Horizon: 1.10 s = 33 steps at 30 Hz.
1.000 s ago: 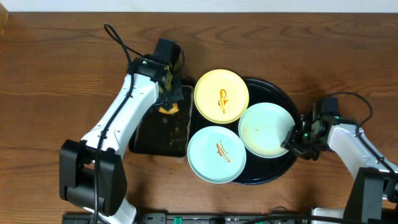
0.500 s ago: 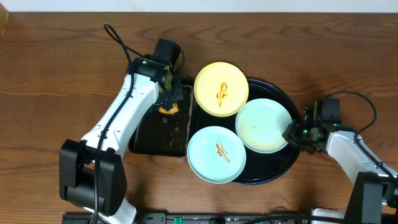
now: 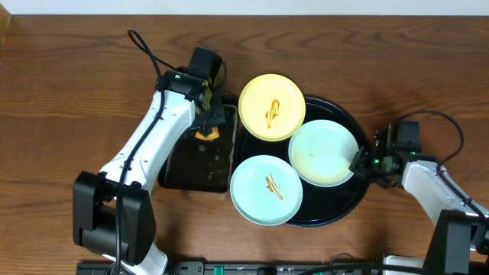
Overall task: Clean dirty plates on tray and stack at the side
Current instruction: 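Tilt and lift the cleaned green plate with the right gripper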
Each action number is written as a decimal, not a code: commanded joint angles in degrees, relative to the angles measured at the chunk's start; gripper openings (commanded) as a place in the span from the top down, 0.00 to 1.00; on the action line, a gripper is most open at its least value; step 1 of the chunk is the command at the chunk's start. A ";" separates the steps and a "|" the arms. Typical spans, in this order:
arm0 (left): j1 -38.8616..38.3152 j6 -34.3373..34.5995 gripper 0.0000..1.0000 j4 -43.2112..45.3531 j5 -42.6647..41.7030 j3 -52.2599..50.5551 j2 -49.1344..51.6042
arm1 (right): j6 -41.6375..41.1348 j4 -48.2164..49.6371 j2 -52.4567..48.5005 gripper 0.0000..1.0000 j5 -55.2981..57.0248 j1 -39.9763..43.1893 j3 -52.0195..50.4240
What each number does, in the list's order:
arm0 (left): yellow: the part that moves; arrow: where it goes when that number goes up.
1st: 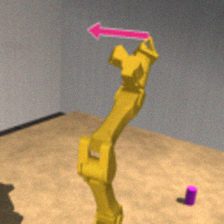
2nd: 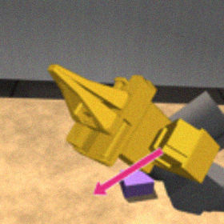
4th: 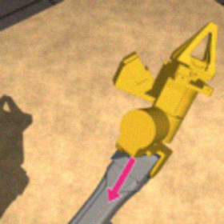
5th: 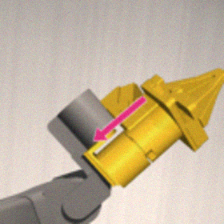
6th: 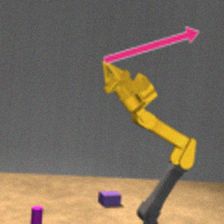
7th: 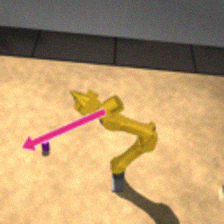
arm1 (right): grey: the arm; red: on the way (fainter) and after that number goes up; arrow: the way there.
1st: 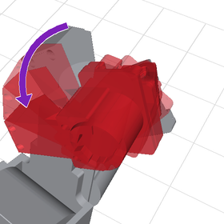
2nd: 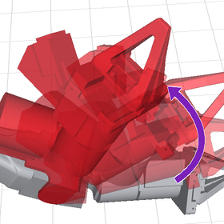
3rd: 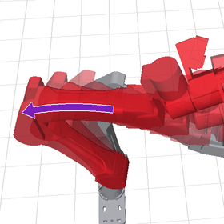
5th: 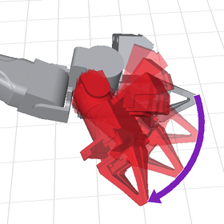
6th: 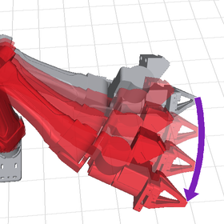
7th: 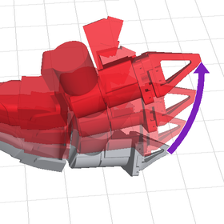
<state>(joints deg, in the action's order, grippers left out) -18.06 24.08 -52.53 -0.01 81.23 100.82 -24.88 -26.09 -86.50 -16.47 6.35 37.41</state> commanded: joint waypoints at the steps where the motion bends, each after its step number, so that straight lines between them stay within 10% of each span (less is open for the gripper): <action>1: 0.33 -0.02 0.83 -0.35 0.70 -0.55 -1.16 | 6.73 -1.99 -0.83 0.99 5.51 2.12 1.05; 33: 0.33 0.00 0.83 -0.39 0.70 -0.55 -1.16 | 16.85 -22.43 9.40 0.99 15.54 2.29 17.53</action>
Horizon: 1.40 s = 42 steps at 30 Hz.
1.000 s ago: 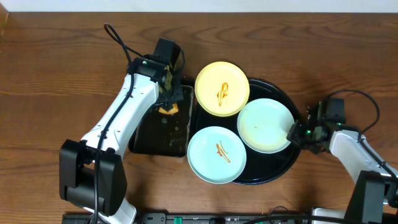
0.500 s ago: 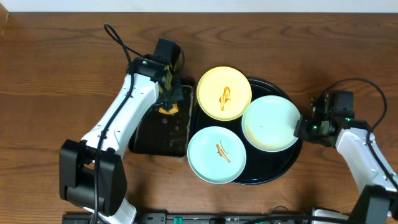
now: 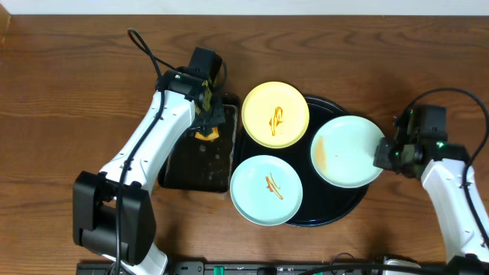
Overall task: Clean dirty plates on tray and stack at the side
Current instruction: 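Tilt and lift the cleaned green plate with the right gripper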
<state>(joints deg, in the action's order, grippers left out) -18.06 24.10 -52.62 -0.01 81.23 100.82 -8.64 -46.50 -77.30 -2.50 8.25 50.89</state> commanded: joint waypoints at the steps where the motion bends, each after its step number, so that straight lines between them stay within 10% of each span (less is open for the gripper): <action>1: 0.33 -0.04 0.83 -0.28 0.70 -0.55 -1.16 | 0.59 -3.54 0.00 0.99 1.57 0.39 5.25; 21: 0.33 -0.04 0.83 -0.52 0.70 -0.55 -1.16 | 3.17 -3.15 -11.54 0.99 -23.50 0.39 6.84; 42: 0.33 -0.04 0.83 -0.55 0.70 -0.55 -1.16 | -0.24 3.15 -11.50 0.99 -5.03 0.39 6.86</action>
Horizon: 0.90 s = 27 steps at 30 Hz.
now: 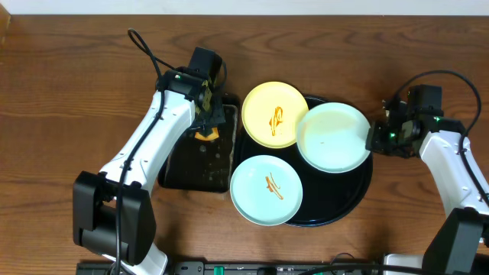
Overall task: Clean dirty plates on tray and stack at the side
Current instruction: 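Tilt and lift the cleaned green plate with the right gripper, then carry the green plate right and set it on the table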
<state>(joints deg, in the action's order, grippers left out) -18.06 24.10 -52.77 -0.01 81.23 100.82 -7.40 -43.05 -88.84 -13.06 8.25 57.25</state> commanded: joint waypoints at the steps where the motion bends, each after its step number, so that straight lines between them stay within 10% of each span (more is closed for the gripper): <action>1: 0.33 -0.04 0.83 -0.39 0.70 -0.55 -1.16 | -1.49 -0.68 0.07 0.99 5.55 0.39 0.50; 27: 0.33 -0.04 0.83 -0.35 0.70 -0.55 -1.16 | -3.13 -21.22 1.57 0.99 39.12 -10.60 17.99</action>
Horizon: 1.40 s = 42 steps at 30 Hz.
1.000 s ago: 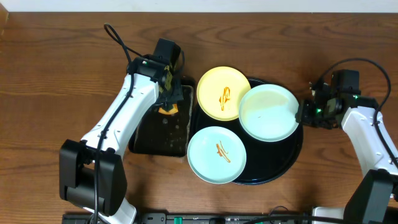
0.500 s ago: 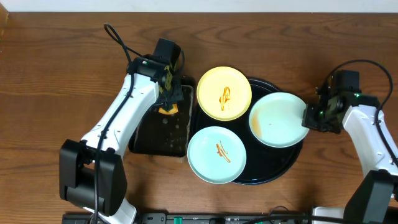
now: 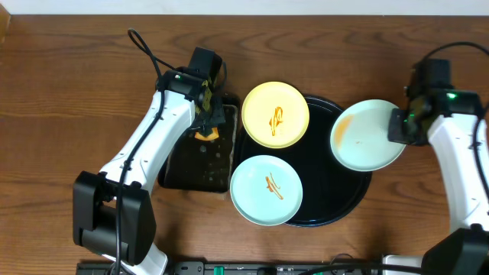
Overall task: Clean dirty plates on tray and stack at the side
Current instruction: 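Carry the green plate right and set it on the table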
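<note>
A round black tray (image 3: pixel 336 200) holds a yellow plate (image 3: pixel 275 114) and a light-blue plate (image 3: pixel 266 190), each with an orange smear. My right gripper (image 3: pixel 397 128) is shut on the rim of a pale-green plate (image 3: pixel 368 145), which it holds raised over the tray's right edge; an orange smear shows on the plate's upper left. My left gripper (image 3: pixel 206 126) rests on an orange sponge (image 3: pixel 205 136) on the dark mat (image 3: pixel 195 160), left of the tray; its jaws are hidden by the wrist.
Wooden table (image 3: pixel 69 92) all around. A black cable (image 3: pixel 145 50) runs from the left arm toward the back. The right arm's cable loops near the table's right edge.
My right gripper has moved right and slightly back with the pale-green plate, from over the tray's upper middle to over its right edge. The left arm has not moved.
At first the pale-green plate lay on the tray with my right gripper at its right rim. Then it was lifted to the right, then over the yellow plate's edge, and now over the tray's right rim. The left gripper stayed at the sponge.
</note>
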Each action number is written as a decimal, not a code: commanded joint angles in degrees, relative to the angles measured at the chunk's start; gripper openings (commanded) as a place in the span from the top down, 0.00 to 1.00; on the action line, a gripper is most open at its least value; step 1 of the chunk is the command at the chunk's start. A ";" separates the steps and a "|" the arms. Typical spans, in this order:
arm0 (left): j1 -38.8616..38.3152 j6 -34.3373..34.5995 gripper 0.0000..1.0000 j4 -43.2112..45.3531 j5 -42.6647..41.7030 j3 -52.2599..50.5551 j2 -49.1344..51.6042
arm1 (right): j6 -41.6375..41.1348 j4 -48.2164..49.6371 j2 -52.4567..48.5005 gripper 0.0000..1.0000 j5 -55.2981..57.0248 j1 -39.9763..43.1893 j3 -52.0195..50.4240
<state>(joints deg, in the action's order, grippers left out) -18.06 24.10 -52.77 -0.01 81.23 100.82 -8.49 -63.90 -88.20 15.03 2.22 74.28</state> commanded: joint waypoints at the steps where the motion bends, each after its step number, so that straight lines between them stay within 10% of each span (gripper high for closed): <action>1: 0.33 -0.04 0.83 -0.35 0.70 -0.55 -1.16 | -2.78 -0.37 0.94 0.99 14.21 -6.49 0.96; 21: 0.33 -0.04 0.83 -0.35 0.70 -0.55 -1.16 | -1.70 5.20 0.94 0.99 54.90 -41.09 0.96; 34: 0.31 -0.04 0.83 -0.35 0.70 -0.55 -1.16 | -3.48 6.73 0.94 0.99 53.18 -39.69 0.94; 42: 0.31 -0.04 0.83 -0.37 0.70 -0.55 -1.16 | -11.23 7.72 0.92 0.99 36.33 -24.35 0.94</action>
<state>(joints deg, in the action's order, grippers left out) -18.06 24.10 -52.75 -0.01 81.23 100.82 -14.48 -56.88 -88.20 58.65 -29.45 74.28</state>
